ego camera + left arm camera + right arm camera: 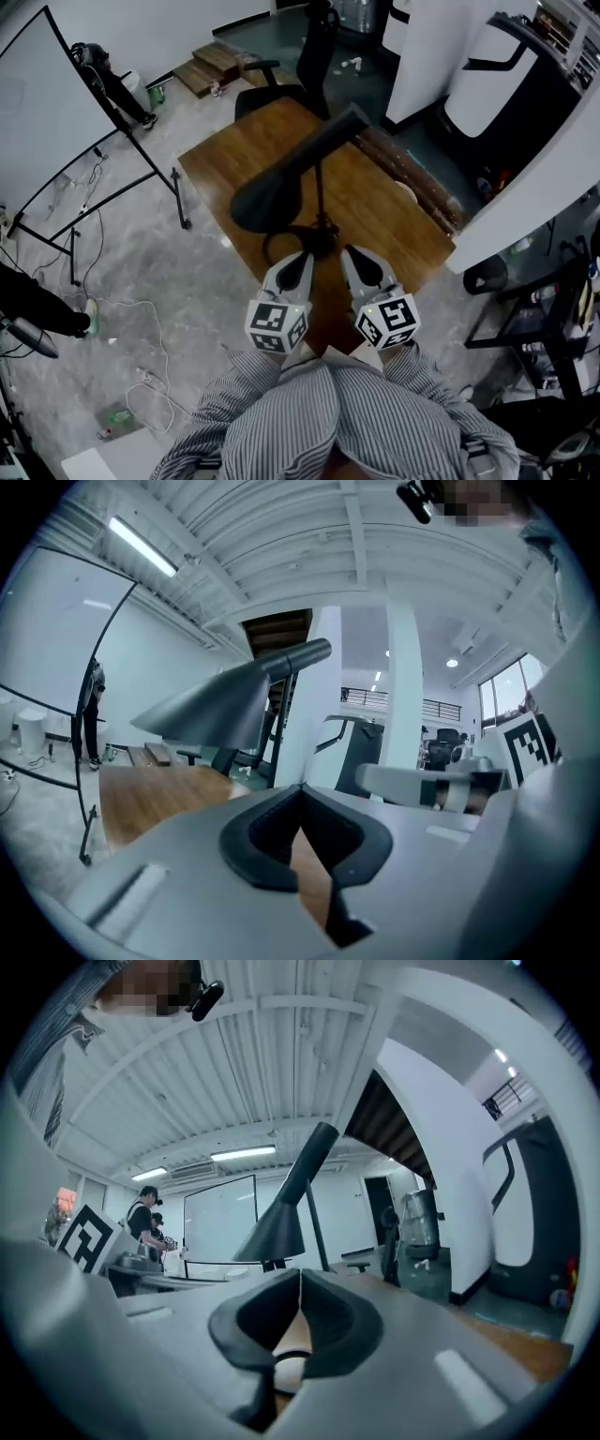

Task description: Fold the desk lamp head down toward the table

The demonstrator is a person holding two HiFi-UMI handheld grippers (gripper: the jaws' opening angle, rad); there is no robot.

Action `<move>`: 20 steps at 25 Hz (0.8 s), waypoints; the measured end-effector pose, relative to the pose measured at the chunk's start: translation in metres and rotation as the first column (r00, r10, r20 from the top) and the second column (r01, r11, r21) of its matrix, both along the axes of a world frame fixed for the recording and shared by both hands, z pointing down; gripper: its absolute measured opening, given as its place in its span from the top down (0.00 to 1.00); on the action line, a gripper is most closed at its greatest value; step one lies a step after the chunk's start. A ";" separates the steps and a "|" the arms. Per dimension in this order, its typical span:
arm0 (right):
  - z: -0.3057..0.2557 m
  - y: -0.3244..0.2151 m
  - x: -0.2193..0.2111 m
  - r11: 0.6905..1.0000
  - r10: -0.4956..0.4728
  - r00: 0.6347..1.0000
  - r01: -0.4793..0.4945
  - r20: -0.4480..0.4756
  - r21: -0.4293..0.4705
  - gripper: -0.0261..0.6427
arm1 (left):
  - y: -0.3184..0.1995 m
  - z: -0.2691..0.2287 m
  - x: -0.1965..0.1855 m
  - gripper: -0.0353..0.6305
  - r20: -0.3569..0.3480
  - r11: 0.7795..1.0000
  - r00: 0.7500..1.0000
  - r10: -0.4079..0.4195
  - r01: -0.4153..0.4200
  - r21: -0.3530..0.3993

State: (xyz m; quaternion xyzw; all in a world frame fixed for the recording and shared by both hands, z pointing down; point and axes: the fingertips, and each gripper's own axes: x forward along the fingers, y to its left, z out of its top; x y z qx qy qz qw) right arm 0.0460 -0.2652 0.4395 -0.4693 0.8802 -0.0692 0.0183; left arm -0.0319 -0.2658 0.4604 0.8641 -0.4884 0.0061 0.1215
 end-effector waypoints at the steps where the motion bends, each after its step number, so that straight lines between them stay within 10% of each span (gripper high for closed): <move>1: 0.004 0.004 -0.004 1.000 -0.007 1.000 0.008 0.017 -0.020 0.96 | 0.003 -0.003 0.000 0.94 0.002 1.000 1.000 -0.001 0.001 0.014; 20: 0.029 0.032 -0.016 0.987 -0.120 0.993 0.118 -0.013 -0.104 0.96 | 0.023 0.001 0.014 0.94 -0.047 0.999 0.998 0.037 -0.038 -0.019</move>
